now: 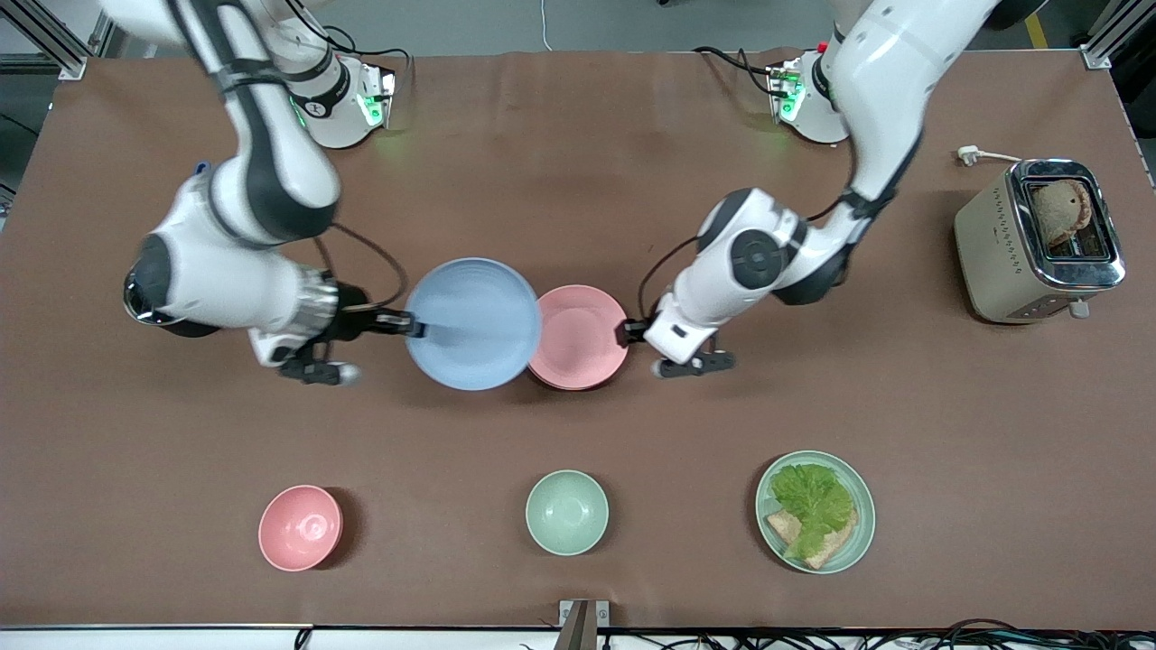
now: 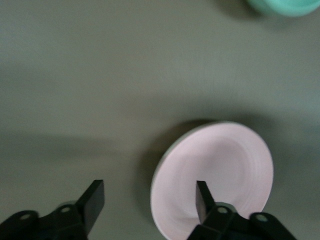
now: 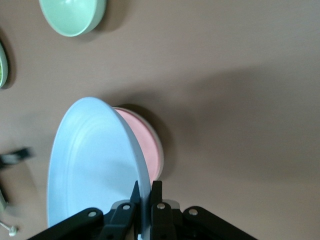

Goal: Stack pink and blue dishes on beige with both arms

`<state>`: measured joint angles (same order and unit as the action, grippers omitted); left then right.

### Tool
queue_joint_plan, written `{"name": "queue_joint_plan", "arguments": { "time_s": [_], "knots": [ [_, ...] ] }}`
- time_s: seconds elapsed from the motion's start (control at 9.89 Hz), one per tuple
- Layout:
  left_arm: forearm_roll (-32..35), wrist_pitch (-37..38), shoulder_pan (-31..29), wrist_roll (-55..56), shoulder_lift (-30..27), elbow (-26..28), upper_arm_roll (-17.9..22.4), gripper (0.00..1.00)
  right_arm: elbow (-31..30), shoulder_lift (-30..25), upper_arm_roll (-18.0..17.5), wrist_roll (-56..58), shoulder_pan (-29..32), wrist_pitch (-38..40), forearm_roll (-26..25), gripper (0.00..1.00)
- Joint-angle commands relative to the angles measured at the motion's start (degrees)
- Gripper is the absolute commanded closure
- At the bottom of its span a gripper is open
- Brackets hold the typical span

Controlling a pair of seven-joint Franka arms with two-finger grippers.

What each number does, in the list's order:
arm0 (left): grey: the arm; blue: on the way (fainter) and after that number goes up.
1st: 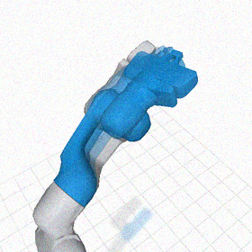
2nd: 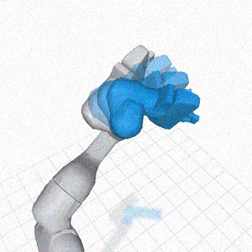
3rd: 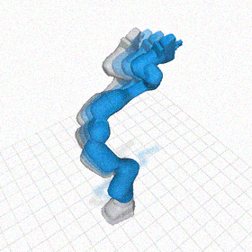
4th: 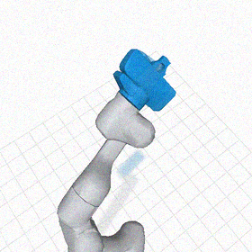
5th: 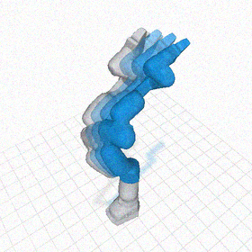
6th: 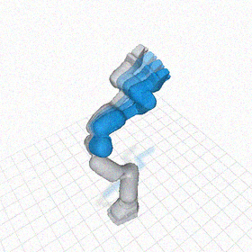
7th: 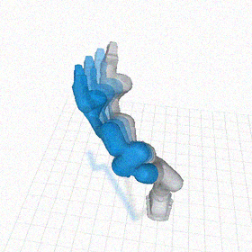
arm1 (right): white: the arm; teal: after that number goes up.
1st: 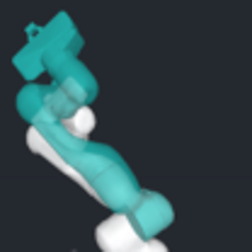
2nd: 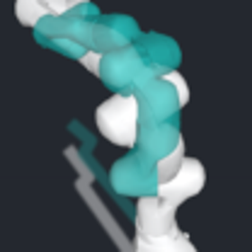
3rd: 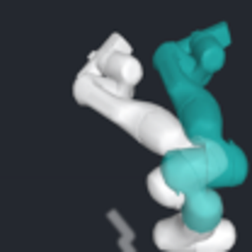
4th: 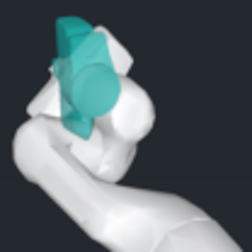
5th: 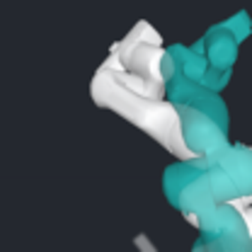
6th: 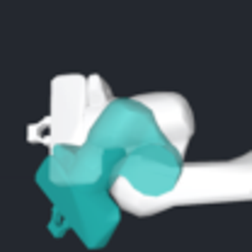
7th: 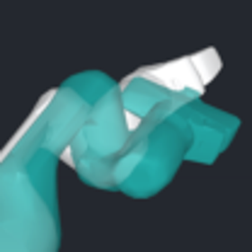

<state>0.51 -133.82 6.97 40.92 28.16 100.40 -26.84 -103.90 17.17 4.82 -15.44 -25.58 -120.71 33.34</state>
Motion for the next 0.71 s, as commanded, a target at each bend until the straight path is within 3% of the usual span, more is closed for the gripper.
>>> {"name": "queue_joint_plan", "arguments": {
  "time_s": [0.0,0.2,0.3,0.61],
  "knots": [
    [6.6,17.4,-7.7,-1.8,-6.4,-7.3,0.0,0.00,-1.7,2.5,0.1,-4.6,-6.1,-7.3,-1.1,0.99],
    [11.3,31.6,-13.2,-9.6,-7.0,-17.6,0.1,0.00,-2.4,5.8,-2.4,-5.0,-7.8,-13.4,-0.4,0.99],
    [14.1,34.8,-15.7,-14.8,-8.8,-19.5,-0.1,0.00,-4.2,6.5,-3.9,-5.0,-7.8,-17.3,-0.4,0.99],
    [13.6,36.6,-22.9,-30.4,-17.7,-19.5,-0.1,0.00,-7.4,8.1,-7.9,-5.0,-7.7,-26.2,0.1,0.99]
  ]
}}
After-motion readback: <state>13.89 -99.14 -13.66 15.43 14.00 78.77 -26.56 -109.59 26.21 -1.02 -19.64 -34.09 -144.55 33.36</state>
